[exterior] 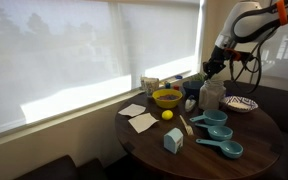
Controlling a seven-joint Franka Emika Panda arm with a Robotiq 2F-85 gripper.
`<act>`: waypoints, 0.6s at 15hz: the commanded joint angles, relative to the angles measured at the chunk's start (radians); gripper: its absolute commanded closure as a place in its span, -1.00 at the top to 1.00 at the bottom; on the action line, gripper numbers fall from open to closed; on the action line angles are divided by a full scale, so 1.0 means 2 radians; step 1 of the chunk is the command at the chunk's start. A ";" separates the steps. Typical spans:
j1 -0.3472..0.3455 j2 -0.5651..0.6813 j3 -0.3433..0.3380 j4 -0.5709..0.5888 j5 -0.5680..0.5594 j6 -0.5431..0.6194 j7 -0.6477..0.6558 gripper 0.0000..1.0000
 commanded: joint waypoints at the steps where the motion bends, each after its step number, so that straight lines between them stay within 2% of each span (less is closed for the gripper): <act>1: -0.006 0.017 -0.005 0.031 0.018 -0.027 0.014 -0.93; 9: -0.004 0.018 -0.003 0.065 0.013 -0.052 0.036 -0.93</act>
